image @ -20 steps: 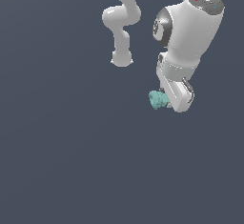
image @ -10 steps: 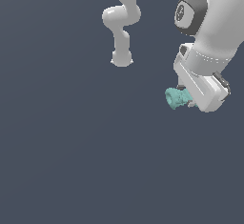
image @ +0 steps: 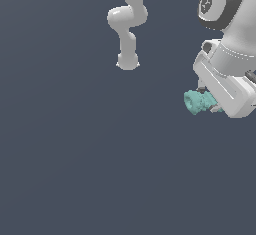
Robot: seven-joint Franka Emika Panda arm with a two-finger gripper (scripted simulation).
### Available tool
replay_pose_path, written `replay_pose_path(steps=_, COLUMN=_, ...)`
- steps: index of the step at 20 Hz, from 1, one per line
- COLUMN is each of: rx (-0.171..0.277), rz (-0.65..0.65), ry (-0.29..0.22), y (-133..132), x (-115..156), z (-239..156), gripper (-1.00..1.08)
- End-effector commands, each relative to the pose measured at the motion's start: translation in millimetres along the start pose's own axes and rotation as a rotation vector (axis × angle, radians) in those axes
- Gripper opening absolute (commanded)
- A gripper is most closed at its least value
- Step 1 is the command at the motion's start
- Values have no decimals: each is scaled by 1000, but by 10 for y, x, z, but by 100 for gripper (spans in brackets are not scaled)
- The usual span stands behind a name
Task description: Pick up the object and move it to a goal position.
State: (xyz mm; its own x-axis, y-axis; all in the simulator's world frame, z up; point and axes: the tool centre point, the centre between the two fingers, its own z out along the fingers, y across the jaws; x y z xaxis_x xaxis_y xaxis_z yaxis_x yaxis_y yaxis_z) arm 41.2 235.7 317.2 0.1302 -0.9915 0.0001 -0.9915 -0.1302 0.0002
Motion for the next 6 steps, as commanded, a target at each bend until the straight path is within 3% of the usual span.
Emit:
replay_pose_path(steps=1, rx=0, rz=0, ry=0, y=-26, x=-24, z=-31, gripper=-100)
replay_pose_path(steps=6, rx=0, rz=0, ry=0, y=-43, x=-42, z=-49, gripper=-100)
